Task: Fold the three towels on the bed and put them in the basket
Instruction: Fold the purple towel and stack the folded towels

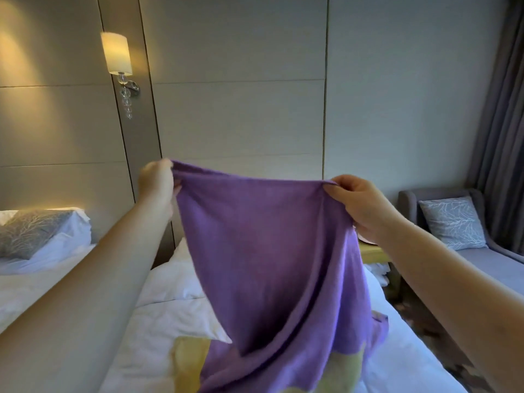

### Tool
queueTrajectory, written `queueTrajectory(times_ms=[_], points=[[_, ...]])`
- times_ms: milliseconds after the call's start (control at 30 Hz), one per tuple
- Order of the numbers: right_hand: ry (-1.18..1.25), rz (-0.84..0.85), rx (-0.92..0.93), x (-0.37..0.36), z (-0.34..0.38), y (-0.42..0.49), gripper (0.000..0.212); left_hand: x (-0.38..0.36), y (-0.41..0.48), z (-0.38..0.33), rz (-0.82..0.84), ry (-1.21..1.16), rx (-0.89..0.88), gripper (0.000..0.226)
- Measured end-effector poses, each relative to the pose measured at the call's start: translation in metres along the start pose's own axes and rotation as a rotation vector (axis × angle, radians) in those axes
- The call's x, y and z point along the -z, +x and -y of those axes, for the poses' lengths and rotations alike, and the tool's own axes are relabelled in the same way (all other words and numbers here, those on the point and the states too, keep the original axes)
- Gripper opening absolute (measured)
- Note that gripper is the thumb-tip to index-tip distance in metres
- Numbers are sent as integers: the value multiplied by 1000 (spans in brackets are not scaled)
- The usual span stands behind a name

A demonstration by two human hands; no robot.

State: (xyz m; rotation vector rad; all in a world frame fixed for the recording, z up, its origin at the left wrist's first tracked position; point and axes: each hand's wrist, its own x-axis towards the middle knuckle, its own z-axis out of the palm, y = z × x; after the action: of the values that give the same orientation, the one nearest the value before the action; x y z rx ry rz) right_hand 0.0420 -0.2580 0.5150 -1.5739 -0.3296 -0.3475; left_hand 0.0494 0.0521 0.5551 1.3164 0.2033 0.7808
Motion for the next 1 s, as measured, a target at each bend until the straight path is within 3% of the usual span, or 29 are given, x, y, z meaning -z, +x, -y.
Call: queueTrajectory(times_ms=[67,133,267,333,400,500,733,867,1000], points=[[-43,127,-21,-6,4,-8,18,2,-9,18,27,344,7,32],[-11,282,-83,-17,-3,-18,21,-6,-36,38,216,549,-69,40],[-54,485,-180,-32,-24,-33,17,-30,-99,75,1106,440,-7,55],[-83,501,-187,-31,-33,-36,14,-34,-117,94,1317,517,-6,32],[-150,482,-163,-25,-43,-39,15,-34,-124,105,1264,625,-40,17],[-231,423,-92,-11,-59,-47,11,-42,-126,113,1111,587,-147,20],[99,329,-6,-7,-82,-66,33,-67,-132,82,917,444,-394,20],[-56,297,49,-9,-94,-78,22,-75,-120,64,678,349,-393,13],[-258,245,96,-14,-108,-90,21,-77,-110,47,545,275,-388,16]])
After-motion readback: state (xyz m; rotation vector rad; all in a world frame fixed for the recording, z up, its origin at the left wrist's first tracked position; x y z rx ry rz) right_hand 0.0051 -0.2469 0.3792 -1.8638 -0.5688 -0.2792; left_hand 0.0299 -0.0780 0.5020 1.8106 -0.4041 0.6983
